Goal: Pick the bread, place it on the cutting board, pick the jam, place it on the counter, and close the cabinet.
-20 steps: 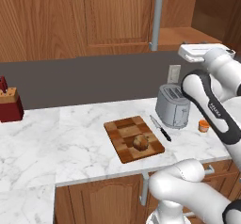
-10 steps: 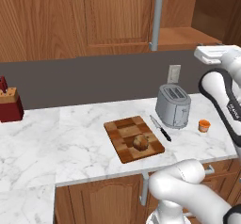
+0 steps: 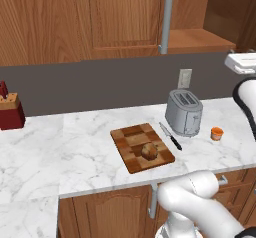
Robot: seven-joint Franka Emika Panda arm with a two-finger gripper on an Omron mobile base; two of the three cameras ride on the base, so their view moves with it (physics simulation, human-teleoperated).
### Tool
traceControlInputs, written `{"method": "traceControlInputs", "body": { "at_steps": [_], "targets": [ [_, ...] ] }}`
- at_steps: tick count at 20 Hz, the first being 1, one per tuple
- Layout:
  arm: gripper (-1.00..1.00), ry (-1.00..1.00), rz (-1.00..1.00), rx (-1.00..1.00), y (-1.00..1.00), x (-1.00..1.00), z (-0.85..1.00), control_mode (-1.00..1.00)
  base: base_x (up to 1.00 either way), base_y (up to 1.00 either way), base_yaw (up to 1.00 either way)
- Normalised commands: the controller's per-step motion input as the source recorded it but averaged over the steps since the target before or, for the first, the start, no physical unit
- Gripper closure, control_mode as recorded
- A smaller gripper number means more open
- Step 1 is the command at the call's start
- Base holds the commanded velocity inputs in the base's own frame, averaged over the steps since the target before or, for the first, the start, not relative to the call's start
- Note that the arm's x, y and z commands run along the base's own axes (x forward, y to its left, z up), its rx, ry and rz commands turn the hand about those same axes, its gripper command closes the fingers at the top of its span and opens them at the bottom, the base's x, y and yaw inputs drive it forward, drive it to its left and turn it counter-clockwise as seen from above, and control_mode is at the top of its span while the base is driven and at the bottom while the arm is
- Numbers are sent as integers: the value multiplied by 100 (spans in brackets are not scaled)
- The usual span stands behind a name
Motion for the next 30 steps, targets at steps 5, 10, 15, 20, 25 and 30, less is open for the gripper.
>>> {"method": "traceControlInputs", "body": {
  "at_steps": [5,10,15,20,25,30],
  "targets": [
    [-100,0,0,0,-37,-42,0,-100,0,0,0],
    [-100,0,0,0,-36,-36,0,-100,0,0,0],
    [-100,0,0,0,-37,-24,0,-100,0,0,0],
    [-100,0,0,0,-33,-36,0,-100,0,0,0],
    [-100,0,0,0,-34,-58,0,-100,0,0,0],
    [-100,0,0,0,-39,-51,0,-100,0,0,0]
  ]
}}
